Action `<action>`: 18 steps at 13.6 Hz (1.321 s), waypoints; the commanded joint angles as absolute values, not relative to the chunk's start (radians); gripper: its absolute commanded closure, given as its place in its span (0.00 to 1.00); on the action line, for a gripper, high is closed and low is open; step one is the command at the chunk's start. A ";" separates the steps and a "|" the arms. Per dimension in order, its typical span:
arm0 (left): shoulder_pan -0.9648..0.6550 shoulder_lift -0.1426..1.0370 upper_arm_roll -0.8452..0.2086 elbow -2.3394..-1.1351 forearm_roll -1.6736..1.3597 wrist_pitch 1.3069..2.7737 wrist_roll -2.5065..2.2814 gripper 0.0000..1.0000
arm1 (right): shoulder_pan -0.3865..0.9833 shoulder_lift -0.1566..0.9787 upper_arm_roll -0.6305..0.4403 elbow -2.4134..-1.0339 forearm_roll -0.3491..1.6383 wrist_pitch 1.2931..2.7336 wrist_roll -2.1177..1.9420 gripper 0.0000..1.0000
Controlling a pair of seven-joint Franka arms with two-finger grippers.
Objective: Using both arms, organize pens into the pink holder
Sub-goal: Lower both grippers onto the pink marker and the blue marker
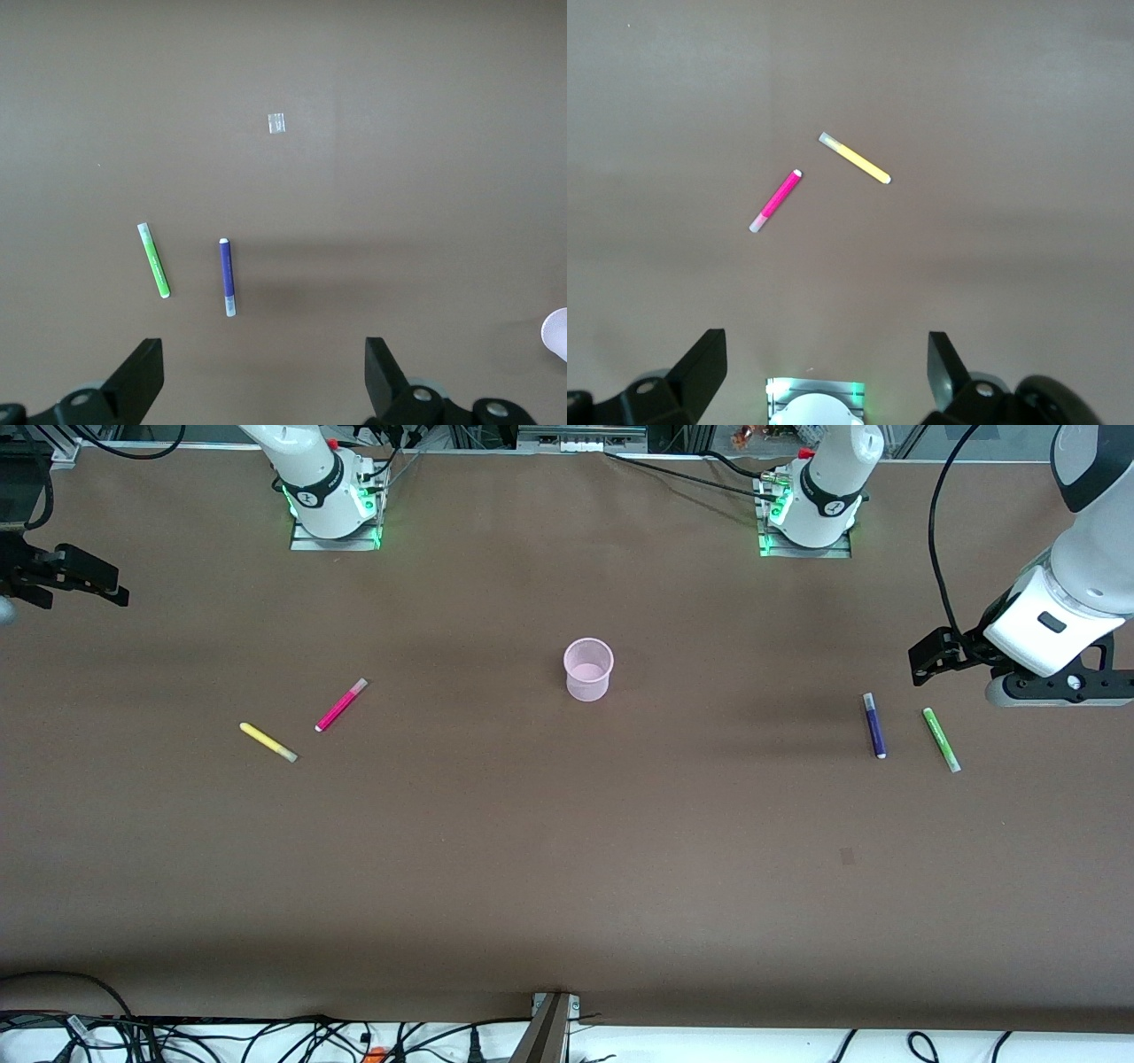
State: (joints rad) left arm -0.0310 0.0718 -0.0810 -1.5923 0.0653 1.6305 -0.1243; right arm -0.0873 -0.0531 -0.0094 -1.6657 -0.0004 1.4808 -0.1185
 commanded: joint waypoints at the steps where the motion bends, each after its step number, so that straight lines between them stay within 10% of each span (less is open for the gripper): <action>1: -0.031 0.081 -0.078 -1.591 0.054 1.637 -0.109 0.00 | -0.058 -0.022 -0.003 -1.631 0.017 1.474 -0.002 0.00; 8: 0.020 0.262 -0.067 -1.614 0.058 1.658 -0.106 0.00 | 0.003 0.116 -0.003 -1.657 0.015 1.485 0.311 0.01; 18: 0.158 0.247 -0.067 -2.172 0.121 2.374 0.041 0.00 | 0.086 0.132 -0.002 -2.146 0.015 2.104 0.600 0.11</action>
State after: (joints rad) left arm 0.1170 0.2789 -0.0635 -2.0647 0.1053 2.2627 -0.0148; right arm 0.0832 0.1624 0.0023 -2.0369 0.0044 1.9977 0.5718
